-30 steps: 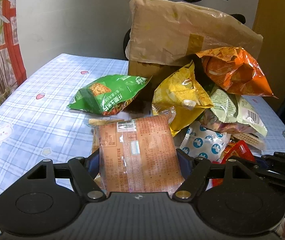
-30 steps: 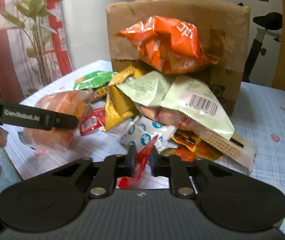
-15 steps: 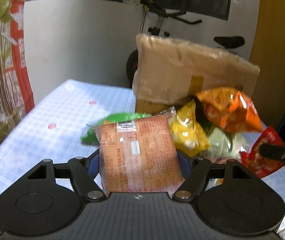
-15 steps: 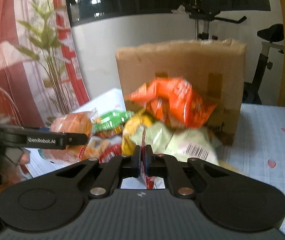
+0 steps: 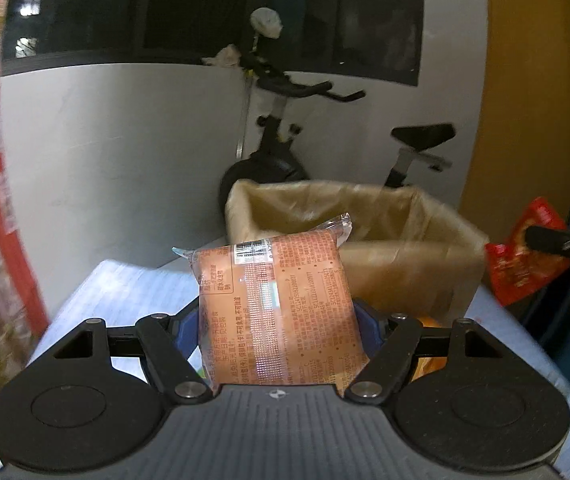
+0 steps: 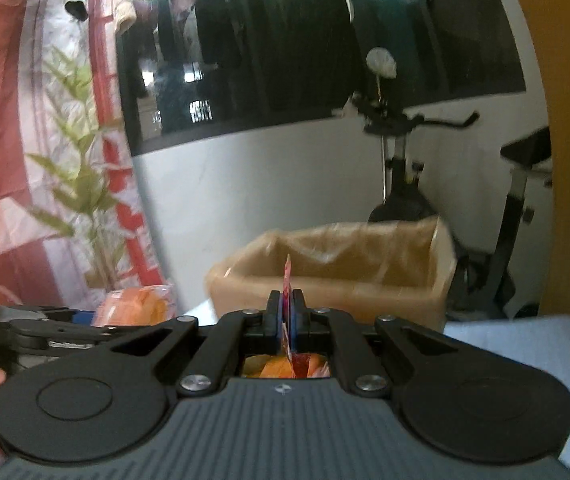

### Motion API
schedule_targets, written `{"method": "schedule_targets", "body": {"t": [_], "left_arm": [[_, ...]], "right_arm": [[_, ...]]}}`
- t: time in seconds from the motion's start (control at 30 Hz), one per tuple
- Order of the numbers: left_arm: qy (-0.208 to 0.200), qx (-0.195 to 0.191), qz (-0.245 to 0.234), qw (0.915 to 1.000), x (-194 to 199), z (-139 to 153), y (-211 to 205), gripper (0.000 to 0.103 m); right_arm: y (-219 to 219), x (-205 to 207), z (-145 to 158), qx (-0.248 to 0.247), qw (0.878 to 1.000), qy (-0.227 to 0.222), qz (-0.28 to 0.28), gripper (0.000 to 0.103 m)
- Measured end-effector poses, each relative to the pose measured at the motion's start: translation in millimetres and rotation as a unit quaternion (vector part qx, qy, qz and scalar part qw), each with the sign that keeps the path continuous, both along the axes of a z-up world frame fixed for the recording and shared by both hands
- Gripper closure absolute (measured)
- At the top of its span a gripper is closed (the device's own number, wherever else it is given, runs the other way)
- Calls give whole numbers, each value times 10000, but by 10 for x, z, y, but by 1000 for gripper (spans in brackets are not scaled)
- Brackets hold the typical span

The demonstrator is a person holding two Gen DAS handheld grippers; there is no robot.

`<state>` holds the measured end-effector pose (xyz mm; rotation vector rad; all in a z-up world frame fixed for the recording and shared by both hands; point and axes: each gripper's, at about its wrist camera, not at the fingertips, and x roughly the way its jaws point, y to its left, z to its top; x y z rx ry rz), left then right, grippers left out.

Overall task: Organize snacks
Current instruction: 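Drop the bread package into the box with the left tool while the right tool drops the red packet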

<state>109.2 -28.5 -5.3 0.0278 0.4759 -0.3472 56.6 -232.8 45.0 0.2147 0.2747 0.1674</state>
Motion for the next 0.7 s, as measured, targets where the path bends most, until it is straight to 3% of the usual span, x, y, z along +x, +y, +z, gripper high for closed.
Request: {"method": "schedule_targets", "body": {"t": [0.1, 0.33, 0.43, 0.7], "left_arm": [[133, -155, -242, 9995, 296, 164, -115, 26], [191, -97, -351, 9992, 959, 406, -498, 27], [203, -28, -321, 9993, 1247, 452, -679, 36], [426, 615, -395, 9964, 1738, 196, -1066, 38]], "right_arm": [[-142, 303, 67, 33, 10000, 15, -81, 99], [-422, 1012, 38, 297, 9987, 246, -340, 99], [-526, 1243, -34, 482, 9964, 428, -550, 99], [-625, 1527, -326, 458, 9890, 1154, -807, 99]]}}
